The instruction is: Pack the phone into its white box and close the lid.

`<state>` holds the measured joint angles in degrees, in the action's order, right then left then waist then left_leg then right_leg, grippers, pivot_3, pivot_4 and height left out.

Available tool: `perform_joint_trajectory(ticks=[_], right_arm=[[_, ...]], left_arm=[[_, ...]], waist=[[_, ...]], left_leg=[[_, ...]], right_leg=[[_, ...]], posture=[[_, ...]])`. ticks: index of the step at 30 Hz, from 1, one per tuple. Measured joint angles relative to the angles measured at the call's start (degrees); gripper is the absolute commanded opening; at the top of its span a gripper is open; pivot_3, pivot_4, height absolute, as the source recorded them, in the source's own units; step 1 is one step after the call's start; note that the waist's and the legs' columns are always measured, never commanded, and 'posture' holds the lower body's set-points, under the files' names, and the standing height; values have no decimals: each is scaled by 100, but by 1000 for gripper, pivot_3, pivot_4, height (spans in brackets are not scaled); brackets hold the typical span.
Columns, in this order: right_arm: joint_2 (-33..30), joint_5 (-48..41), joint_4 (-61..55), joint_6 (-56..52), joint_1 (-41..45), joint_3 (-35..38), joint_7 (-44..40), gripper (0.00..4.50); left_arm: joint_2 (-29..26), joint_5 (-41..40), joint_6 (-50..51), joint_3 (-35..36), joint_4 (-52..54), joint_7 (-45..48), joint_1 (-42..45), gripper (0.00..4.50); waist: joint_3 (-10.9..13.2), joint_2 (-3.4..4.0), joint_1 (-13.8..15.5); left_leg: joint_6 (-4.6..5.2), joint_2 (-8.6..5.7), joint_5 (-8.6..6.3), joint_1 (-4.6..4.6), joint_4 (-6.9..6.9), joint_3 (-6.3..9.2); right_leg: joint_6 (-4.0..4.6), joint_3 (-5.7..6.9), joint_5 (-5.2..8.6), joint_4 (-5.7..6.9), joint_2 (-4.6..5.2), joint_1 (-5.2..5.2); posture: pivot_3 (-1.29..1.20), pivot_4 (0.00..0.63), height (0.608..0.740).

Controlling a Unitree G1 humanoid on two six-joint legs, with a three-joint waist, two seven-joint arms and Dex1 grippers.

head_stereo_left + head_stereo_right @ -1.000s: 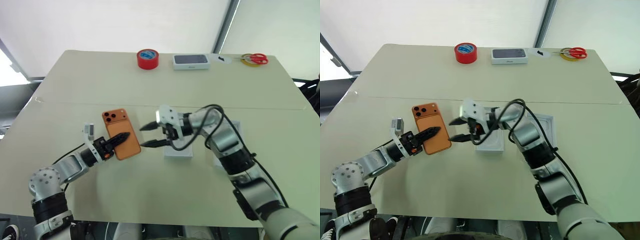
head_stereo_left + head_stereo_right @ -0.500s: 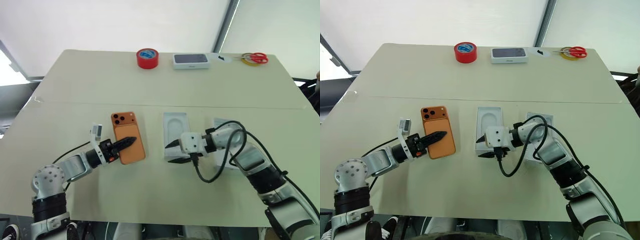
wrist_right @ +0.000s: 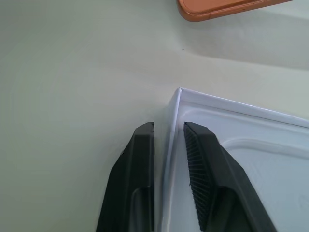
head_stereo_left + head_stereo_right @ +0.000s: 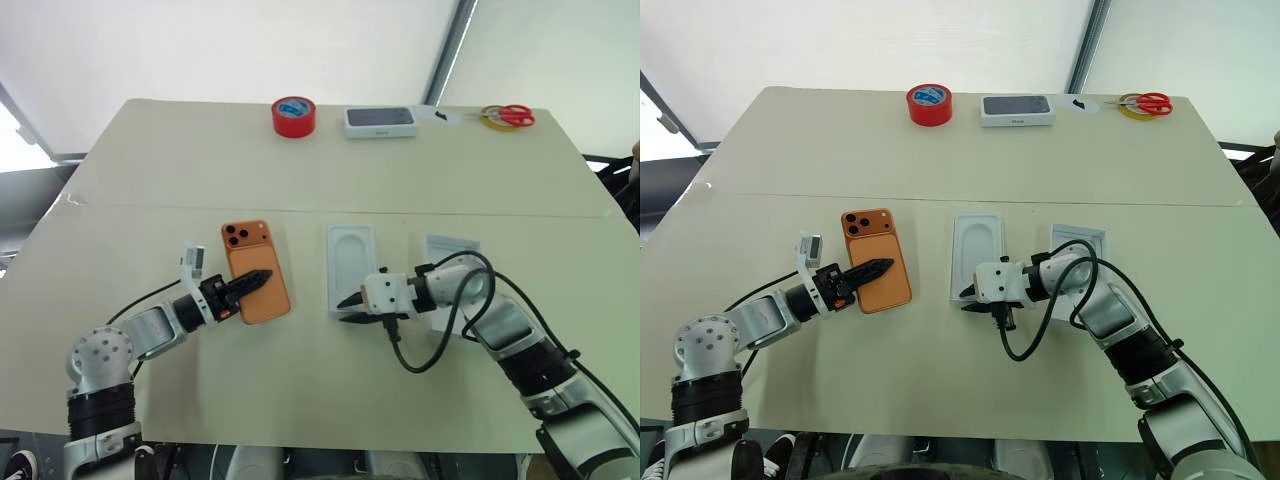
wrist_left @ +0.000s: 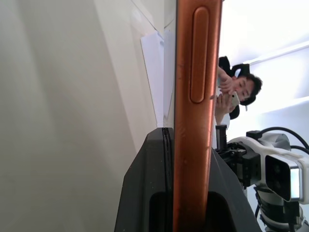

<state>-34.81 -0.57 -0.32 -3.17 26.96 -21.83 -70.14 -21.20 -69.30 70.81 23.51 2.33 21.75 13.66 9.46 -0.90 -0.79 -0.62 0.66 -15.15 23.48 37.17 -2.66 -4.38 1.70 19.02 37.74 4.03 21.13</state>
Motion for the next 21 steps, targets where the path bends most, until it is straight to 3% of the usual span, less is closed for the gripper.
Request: perform_joint_trajectory(ticks=[3, 14, 21], right_arm=[[0, -49, -11, -107, 1, 22, 21, 27], [6, -236, -219, -478, 3, 36, 8, 27], [276, -412, -884, -1699, 32, 47, 504, 27]], left_arm=[[0, -1, -4, 0, -14, -49, 1, 0], [21, 1, -45, -16, -15, -64, -2, 0], [-71, 5, -47, -21, -71, -28, 155, 0]], waist=[[0, 0, 1], [1, -1, 1], [1, -1, 2]], left_leg=[[0, 0, 0, 0, 1, 0], [0, 0, 0, 0, 3, 0], [0, 0, 1, 0, 3, 1]], right_leg=[[0, 0, 0, 0, 0, -1], [0, 2, 0, 0, -1, -2], [0, 2, 0, 2, -1, 0]], posture=[[0, 150, 740], [0, 150, 740], [0, 150, 740]])
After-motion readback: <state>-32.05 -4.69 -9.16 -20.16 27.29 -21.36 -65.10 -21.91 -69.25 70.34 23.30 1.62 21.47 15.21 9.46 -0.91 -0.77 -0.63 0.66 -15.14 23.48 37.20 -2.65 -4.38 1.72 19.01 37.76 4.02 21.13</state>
